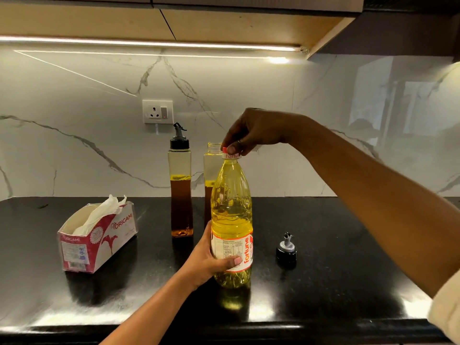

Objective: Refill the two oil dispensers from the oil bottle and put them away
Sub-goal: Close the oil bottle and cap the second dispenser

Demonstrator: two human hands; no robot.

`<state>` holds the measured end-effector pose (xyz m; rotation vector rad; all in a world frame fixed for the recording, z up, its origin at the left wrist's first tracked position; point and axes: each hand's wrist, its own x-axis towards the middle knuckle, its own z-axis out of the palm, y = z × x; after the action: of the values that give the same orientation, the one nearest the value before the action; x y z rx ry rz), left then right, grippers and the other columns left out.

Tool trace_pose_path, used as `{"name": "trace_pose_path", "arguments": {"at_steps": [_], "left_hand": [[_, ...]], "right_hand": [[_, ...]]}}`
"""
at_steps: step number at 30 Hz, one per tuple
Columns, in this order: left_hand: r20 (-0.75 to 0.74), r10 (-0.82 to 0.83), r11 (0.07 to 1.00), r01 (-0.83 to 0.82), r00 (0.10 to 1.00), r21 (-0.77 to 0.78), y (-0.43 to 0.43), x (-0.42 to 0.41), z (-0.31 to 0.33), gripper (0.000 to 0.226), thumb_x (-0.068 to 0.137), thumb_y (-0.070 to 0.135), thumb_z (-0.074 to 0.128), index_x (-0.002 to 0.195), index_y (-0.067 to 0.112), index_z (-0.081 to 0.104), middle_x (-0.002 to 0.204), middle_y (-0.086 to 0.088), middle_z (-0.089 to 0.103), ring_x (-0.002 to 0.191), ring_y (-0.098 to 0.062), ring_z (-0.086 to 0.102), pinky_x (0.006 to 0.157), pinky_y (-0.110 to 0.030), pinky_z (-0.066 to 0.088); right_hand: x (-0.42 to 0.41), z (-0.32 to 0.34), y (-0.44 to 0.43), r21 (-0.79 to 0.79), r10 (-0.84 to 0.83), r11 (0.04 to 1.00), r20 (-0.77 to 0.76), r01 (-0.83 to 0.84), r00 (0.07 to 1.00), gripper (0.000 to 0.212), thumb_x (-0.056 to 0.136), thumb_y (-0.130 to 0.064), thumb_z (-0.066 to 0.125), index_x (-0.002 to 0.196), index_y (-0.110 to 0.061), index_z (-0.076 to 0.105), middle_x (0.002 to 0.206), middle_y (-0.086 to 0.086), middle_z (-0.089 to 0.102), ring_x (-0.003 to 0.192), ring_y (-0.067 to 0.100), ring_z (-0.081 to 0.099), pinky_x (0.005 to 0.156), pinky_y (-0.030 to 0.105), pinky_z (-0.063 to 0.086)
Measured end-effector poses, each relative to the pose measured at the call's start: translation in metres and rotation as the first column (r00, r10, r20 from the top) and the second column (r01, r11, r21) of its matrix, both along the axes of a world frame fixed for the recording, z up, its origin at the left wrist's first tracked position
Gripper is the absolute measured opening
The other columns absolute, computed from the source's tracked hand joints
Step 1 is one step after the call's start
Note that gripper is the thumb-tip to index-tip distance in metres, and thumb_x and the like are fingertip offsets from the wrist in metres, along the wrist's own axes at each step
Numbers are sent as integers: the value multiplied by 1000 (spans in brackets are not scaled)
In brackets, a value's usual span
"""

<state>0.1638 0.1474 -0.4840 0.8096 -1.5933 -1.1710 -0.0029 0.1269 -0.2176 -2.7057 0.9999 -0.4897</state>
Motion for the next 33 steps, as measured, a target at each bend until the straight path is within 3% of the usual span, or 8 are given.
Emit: {"name": "trace_pose_path", "arguments": {"at_steps": [9, 11, 13, 16, 20, 24, 27, 33], "left_hand": [[37, 32, 999, -32, 999, -1, 4, -1, 1, 107, 35, 52, 93, 127, 36, 38, 118, 5, 66, 109, -10, 64, 79, -23, 54], [50, 25, 1000, -24, 998, -5, 5, -2, 2, 105, 36, 53, 92, 125, 39, 38, 116, 9, 66, 109, -8, 64, 79, -22, 54], [66, 14, 1000, -12, 998, -24, 7, -2, 3, 102, 38, 53, 92, 124, 41, 39, 114, 13, 67, 109, -5, 64, 80, -21, 54], [73, 8, 998, -3, 997, -68, 6, 0, 2, 105, 40, 54, 91, 129, 41, 36, 118, 16, 66, 112, -5, 62, 87, -23, 54], [3, 116, 982, -115, 993, -148, 3, 9, 4, 122, 40, 61, 88, 143, 33, 30, 126, 3, 60, 114, -14, 61, 87, -31, 55], [-186, 350, 900, -385, 918, -204, -1, 18, 9, 97, 47, 72, 78, 129, 29, 49, 111, -3, 66, 102, -13, 65, 82, -26, 54], [-294, 477, 838, -529, 828, -130, -14, 26, 5, 73, 60, 63, 77, 122, 31, 55, 110, -2, 67, 103, -17, 65, 93, -40, 53], [-177, 415, 907, -420, 892, 12, -49, 24, 2, 86, 67, 41, 73, 142, 31, 34, 141, -5, 46, 130, -23, 46, 108, -46, 39]], "right_hand": [[-2, -26, 13, -123, -106, 985, 97, 118, 990, 41, 88, -28, 62, 125, -10, 59, 111, 2, 66, 88, 4, 60, 76, 16, 53], [-12, -58, 16, 37, -142, 990, 385, 138, 912, 58, 85, -41, 58, 137, -17, 46, 120, -2, 59, 100, 9, 58, 83, 22, 51], [-24, -102, 19, 247, -201, 968, 641, 49, 741, 64, 85, -42, 55, 141, -19, 37, 128, 2, 56, 111, 16, 57, 90, 35, 51], [-32, -172, 25, 420, -259, 903, 697, -88, 669, 72, 86, -35, 64, 145, -24, 24, 137, 3, 48, 117, 17, 54, 97, 38, 48], [-33, -233, 30, 541, -326, 831, 660, -128, 677, 124, 47, -58, 85, 147, -35, 15, 140, -5, 44, 126, 14, 46, 105, 42, 41], [-29, -257, 31, 602, -353, 784, 635, -154, 687, 111, 54, -33, 89, 140, -44, 20, 134, -6, 46, 125, 12, 46, 102, 36, 44], [-20, -259, 30, 597, -366, 793, 630, -125, 685, 101, 63, -13, 85, 136, -44, 23, 131, -7, 52, 120, 8, 51, 100, 31, 45], [-16, -261, 25, 549, -399, 834, 673, -59, 623, 86, 57, -16, 88, 121, -42, 39, 119, -6, 63, 111, 12, 60, 92, 37, 52]]}}
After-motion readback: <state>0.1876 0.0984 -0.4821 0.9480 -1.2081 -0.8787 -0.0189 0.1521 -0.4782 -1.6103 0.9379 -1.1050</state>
